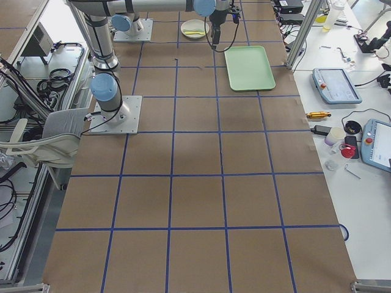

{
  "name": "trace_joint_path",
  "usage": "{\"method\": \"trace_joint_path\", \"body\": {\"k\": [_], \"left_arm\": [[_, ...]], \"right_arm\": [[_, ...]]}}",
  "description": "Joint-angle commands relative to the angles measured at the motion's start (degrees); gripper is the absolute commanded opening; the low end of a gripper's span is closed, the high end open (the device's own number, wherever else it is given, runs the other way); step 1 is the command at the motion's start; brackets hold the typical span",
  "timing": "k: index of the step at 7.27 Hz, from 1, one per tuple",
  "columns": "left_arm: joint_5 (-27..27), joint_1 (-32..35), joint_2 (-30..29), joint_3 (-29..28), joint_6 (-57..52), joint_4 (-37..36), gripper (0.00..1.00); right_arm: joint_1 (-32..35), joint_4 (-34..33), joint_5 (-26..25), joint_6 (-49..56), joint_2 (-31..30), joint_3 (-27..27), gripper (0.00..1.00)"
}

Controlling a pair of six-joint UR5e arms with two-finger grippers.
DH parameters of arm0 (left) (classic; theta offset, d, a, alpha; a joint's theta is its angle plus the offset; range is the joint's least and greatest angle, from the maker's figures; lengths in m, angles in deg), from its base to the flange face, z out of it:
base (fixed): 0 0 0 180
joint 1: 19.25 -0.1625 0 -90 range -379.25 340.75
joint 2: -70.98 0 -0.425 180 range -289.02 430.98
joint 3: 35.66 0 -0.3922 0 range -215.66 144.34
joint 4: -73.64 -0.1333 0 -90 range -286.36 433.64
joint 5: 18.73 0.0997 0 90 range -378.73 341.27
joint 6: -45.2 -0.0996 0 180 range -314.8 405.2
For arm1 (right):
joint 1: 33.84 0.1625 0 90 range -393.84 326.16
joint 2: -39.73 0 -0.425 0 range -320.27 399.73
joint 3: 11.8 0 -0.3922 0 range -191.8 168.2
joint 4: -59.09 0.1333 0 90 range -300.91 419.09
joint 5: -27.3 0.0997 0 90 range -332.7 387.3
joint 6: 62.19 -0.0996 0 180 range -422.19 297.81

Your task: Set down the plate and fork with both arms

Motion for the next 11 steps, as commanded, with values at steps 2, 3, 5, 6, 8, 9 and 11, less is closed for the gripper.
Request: {"method": "trace_joint_path", "body": {"k": [2,3,5,6,8,9,11], "left_arm": [[-1.52,0.03,-0.46,0.54,-0.08,-0.04,1.00],[-1.52,0.03,-0.55,0.54,-0.08,-0.30,1.00],[-1.34,0.03,-0.64,0.62,-0.08,-0.57,1.00],[-1.34,-0.06,-0.46,0.62,-0.08,-0.48,1.00],[-1.52,-0.06,-0.73,0.62,-0.08,-0.48,1.00],[-1.43,-0.06,-0.81,0.62,-0.08,-0.48,1.00],[-1.34,-0.06,-1.08,0.62,-0.08,-0.57,1.00]], "right_arm": [[-0.03,-0.56,0.19,-0.06,0.38,0.12,1.00],[-0.03,-0.57,-0.07,-0.06,0.38,0.12,1.00],[0.06,-0.39,0.10,-0.14,0.38,0.20,1.00],[0.06,-0.48,-0.42,-0.14,0.30,0.20,1.00],[0.06,-0.74,-0.33,-0.23,0.91,0.29,1.00],[-0.02,-0.74,-0.16,-0.23,0.91,0.20,1.00],[0.06,-1.35,0.01,-0.15,0.91,0.20,1.00]]}}
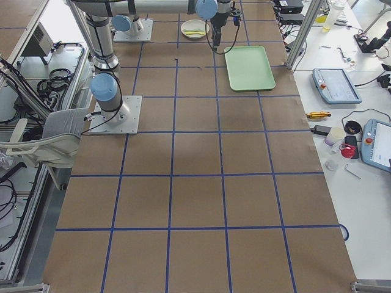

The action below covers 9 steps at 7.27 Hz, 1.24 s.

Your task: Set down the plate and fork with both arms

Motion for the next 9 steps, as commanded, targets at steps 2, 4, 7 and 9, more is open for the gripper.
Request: {"method": "trace_joint_path", "body": {"k": [2,4,7,9], "left_arm": [[0.04,0.00,-0.44,0.00,0.00,-0.03,1.00],[0.04,0.00,-0.44,0.09,0.00,-0.03,1.00],[0.30,-0.44,-1.58,1.05,0.00,-2.66,1.00],[0.21,-0.09,-0.26,0.53,0.00,-2.23,1.00]], "right_arm": [[0.02,-0.65,0.20,0.16,0.11,0.08,1.00],[0.02,-0.74,0.29,0.16,0.11,-0.01,1.00],[0.11,-0.39,-0.06,-0.19,-0.59,-0.01,1.00],[-0.07,-0.73,-0.33,-0.55,-0.24,-0.10,1.00]]}}
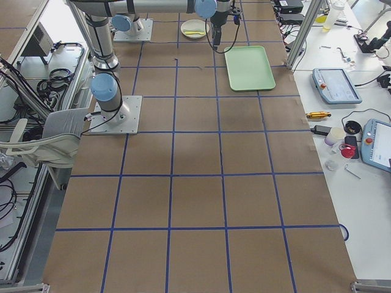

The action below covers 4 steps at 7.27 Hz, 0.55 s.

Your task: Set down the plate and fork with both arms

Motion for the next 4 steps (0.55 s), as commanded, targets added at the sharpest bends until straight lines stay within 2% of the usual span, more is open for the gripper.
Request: {"method": "trace_joint_path", "body": {"k": [1,2,4], "left_arm": [[-0.09,-0.21,-1.90,0.80,0.10,-0.55,1.00],[0.34,-0.48,-2.62,0.90,0.01,-3.78,1.00],[0.34,-0.83,-2.36,1.07,0.63,-4.60,1.00]], "right_arm": [[-0.08,-0.19,-0.02,-0.12,0.53,0.17,1.00],[-0.08,0.07,-0.11,-0.12,0.36,0.17,1.00],[-0.08,-0.01,0.50,0.15,0.71,0.35,1.00]]}}
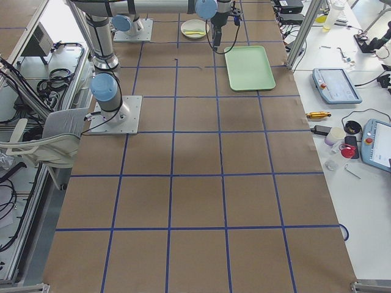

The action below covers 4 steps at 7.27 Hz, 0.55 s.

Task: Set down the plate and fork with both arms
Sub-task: 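Lower the left gripper to the white plate rim and grasp it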

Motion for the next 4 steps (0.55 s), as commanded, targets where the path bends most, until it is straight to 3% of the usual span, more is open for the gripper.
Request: {"method": "trace_joint_path", "body": {"k": [1,4], "left_arm": [[0.81,-3.14,0.03,0.53,-0.51,-0.54,1.00],[0.72,-11.85,0.21,4.91,-11.49,-1.42,1.00]], "right_arm": [[0.00,-0.11,0.36,0.08,0.57,0.57,1.00],[-0.18,-0.37,-0.43,0.00,0.66,0.92,1.00]]}}
